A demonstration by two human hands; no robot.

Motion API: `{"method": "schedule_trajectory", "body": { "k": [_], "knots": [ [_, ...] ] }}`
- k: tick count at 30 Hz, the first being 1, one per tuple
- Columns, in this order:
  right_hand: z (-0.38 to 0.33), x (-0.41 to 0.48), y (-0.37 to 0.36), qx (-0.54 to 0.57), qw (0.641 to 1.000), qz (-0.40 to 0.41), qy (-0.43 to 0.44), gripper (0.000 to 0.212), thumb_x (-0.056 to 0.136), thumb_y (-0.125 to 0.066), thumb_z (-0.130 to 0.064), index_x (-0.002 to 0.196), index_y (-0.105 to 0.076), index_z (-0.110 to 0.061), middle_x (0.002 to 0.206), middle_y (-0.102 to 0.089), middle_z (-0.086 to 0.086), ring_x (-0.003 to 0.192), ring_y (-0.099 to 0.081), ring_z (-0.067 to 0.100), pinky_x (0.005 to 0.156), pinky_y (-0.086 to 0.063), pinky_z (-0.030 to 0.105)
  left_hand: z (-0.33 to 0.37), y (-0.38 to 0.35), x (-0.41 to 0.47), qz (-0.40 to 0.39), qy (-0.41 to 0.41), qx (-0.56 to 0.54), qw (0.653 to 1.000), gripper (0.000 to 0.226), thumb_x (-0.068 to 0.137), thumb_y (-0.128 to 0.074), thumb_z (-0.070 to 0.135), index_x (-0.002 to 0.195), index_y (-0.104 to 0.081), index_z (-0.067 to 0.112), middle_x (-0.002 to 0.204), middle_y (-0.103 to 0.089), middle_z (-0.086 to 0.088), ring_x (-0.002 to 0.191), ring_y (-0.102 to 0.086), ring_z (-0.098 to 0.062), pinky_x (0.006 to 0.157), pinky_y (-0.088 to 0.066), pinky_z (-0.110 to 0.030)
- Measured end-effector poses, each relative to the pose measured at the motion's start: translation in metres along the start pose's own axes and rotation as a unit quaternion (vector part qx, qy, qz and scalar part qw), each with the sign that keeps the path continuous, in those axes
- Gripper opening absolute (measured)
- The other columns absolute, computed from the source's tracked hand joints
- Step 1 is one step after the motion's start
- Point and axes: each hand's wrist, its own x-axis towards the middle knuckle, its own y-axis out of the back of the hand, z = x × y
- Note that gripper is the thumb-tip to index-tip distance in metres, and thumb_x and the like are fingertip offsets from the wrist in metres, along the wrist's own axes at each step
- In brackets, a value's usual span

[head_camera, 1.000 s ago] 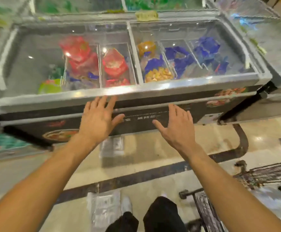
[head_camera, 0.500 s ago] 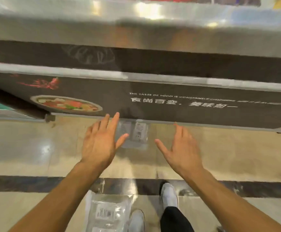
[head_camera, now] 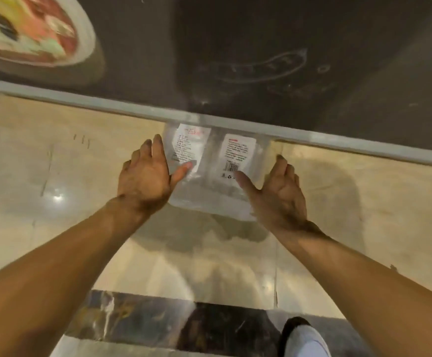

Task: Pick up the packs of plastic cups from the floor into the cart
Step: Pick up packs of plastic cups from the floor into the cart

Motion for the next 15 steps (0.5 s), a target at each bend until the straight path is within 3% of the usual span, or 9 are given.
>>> {"method": "schedule_trajectory", "body": {
  "k": [2,4,7,10,12,15],
  "knots": [
    [-0.001,0.021,-0.025,0.025,1.0,0.016,-0.004,0.101,0.082,-0.057,-0.086,0.15,-0.035,-0.015,0.142,-0.055,0.009,0.125,-0.057,0.033,0.095,-0.055,0.049,-0.004,-0.018,0.023,0.002,0.016,-0.032,0.999,0.111,0.092,-0.029,0.086,0.168,-0.018,0.004,0.167,-0.035,-0.023,0.145,-0.043,-0.046,0.117,-0.04,-0.057],
    [-0.003,0.041,-0.044,0.058,0.998,0.023,-0.016,0.1,0.083,-0.065,-0.084,0.151,-0.032,-0.018,0.144,-0.053,0.007,0.128,-0.055,0.032,0.099,-0.054,0.05,-0.004,-0.028,0.045,0.007,0.024,-0.068,0.997,0.11,0.089,-0.034,0.083,0.168,-0.019,0.008,0.164,-0.04,-0.02,0.141,-0.047,-0.044,0.115,-0.042,-0.055],
    [-0.005,0.06,-0.061,0.091,0.995,0.02,-0.044,0.118,0.079,-0.07,-0.084,0.162,-0.018,-0.018,0.148,-0.046,0.009,0.134,-0.048,0.032,0.103,-0.051,0.049,-0.01,-0.043,0.07,0.003,0.025,-0.116,0.993,0.107,0.09,-0.043,0.082,0.169,-0.016,0.016,0.161,-0.045,-0.015,0.134,-0.055,-0.041,0.109,-0.049,-0.055],
    [-0.003,0.064,-0.068,0.126,0.99,0.009,-0.059,0.129,0.077,-0.076,-0.081,0.166,-0.008,-0.018,0.154,-0.04,0.008,0.138,-0.042,0.03,0.104,-0.048,0.046,-0.016,-0.055,0.078,0.017,0.027,-0.17,0.985,0.11,0.08,-0.042,0.092,0.161,-0.027,0.02,0.146,-0.056,-0.013,0.119,-0.064,-0.038,0.098,-0.059,-0.058],
    [-0.001,0.062,-0.069,0.161,0.984,0.017,-0.07,0.125,0.073,-0.085,-0.075,0.161,-0.017,-0.018,0.149,-0.041,0.008,0.126,-0.046,0.026,0.095,-0.05,0.041,-0.02,-0.06,0.075,0.023,0.029,-0.184,0.982,0.104,0.082,-0.045,0.094,0.154,-0.033,0.02,0.138,-0.057,-0.013,0.111,-0.065,-0.036,0.092,-0.062,-0.059],
    [0.004,0.044,-0.065,0.186,0.98,0.012,-0.076,0.117,0.068,-0.093,-0.066,0.151,-0.027,-0.017,0.137,-0.04,0.005,0.103,-0.046,0.018,0.07,-0.045,0.024,-0.027,-0.064,0.056,0.025,0.005,-0.176,0.984,0.099,0.086,-0.051,0.089,0.147,-0.04,0.011,0.129,-0.055,-0.013,0.111,-0.061,-0.035,0.09,-0.06,-0.057]
  ]
}}
